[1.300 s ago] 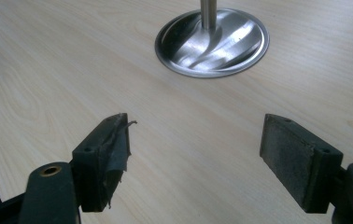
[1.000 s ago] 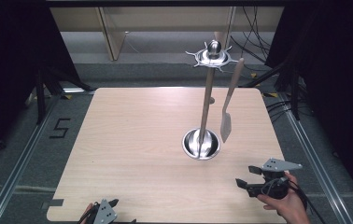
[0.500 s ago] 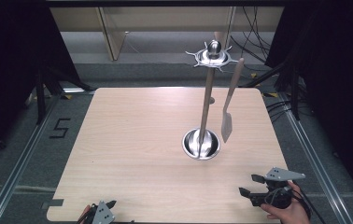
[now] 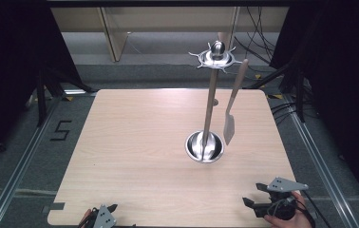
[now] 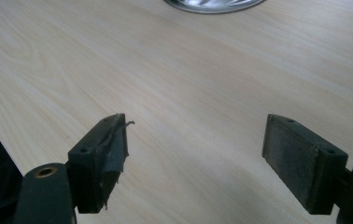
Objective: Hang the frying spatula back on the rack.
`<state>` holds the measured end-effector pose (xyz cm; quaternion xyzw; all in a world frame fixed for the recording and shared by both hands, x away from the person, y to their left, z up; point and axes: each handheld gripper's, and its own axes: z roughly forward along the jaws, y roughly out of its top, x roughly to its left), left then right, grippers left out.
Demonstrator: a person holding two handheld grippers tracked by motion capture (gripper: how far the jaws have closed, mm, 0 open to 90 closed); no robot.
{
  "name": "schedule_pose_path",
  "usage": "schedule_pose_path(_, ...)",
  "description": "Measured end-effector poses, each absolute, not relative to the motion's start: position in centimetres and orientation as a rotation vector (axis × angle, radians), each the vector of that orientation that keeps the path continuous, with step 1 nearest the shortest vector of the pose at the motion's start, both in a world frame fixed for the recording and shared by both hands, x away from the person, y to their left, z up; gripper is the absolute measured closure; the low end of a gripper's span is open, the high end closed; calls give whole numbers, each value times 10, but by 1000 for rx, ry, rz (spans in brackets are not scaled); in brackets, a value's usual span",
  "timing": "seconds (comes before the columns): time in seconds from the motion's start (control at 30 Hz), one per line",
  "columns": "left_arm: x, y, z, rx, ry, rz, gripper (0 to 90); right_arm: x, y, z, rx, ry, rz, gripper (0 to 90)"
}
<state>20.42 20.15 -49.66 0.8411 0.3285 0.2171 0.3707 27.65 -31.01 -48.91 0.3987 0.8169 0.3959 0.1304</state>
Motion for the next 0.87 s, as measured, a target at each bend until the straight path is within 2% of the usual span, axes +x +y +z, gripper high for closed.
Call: schedule_pose_path(0.87, 205, 202, -498, 2168, 822, 555, 148, 269, -312, -495, 1199, 2401, 1110, 234)
